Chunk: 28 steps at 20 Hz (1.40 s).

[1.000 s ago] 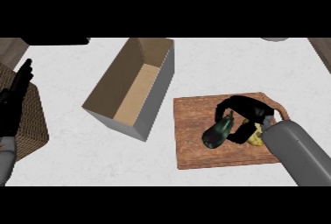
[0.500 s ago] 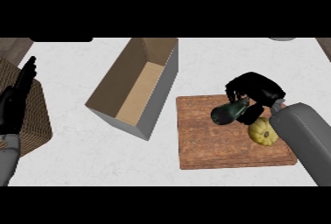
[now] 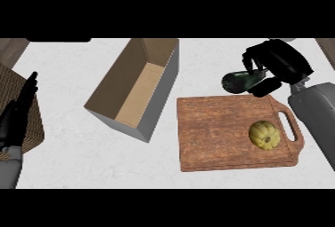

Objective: Pick the eggplant from the cutting board and place it in the cardboard box

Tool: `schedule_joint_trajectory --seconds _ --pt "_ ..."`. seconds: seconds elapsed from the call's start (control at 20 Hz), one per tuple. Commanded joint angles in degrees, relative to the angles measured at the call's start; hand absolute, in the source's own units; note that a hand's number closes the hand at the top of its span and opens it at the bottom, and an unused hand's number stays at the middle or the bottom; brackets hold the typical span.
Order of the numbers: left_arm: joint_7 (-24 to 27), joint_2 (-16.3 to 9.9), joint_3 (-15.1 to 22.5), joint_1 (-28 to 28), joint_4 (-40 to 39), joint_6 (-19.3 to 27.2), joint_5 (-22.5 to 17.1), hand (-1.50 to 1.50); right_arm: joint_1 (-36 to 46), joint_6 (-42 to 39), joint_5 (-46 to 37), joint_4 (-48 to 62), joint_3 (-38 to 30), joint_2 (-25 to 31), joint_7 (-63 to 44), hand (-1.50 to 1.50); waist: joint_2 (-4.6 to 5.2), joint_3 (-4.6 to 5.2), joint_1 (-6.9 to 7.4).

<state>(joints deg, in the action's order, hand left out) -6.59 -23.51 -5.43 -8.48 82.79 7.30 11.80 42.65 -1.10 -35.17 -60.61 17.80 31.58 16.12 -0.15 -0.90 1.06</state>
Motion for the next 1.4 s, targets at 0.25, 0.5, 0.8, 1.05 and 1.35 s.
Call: schedule_joint_trajectory --seconds 0.25,0.5,0.8,1.05,1.35 --pt "4.4 2.0 -2.1 4.0 -6.4 0.5 -0.6 0.0 7.3 -1.4 3.1 -2.2 -3.7 -4.9 5.2 1.5 0.29 0.94 -0.32" --pt "2.0 2.6 -0.9 4.7 -2.7 0.3 0.4 0.0 10.5 -6.7 6.1 -4.9 -3.4 -13.3 -3.1 1.5 0.15 0.92 -0.27" --pt "6.2 3.0 -1.9 5.7 -4.9 0.7 0.7 0.0 21.8 -8.0 7.8 1.6 -6.6 -21.9 -12.5 1.5 0.33 0.96 0.32" --pt "5.7 2.4 -3.0 2.3 -8.9 -0.4 0.6 0.0 26.4 -6.6 7.8 8.1 -7.8 -29.2 -17.2 1.5 0.47 0.96 0.09" --pt "1.2 3.6 -1.0 0.2 -5.0 -0.2 2.0 0.0 32.5 -1.0 12.4 21.8 -5.5 -31.5 -15.5 1.5 0.68 0.94 1.65"
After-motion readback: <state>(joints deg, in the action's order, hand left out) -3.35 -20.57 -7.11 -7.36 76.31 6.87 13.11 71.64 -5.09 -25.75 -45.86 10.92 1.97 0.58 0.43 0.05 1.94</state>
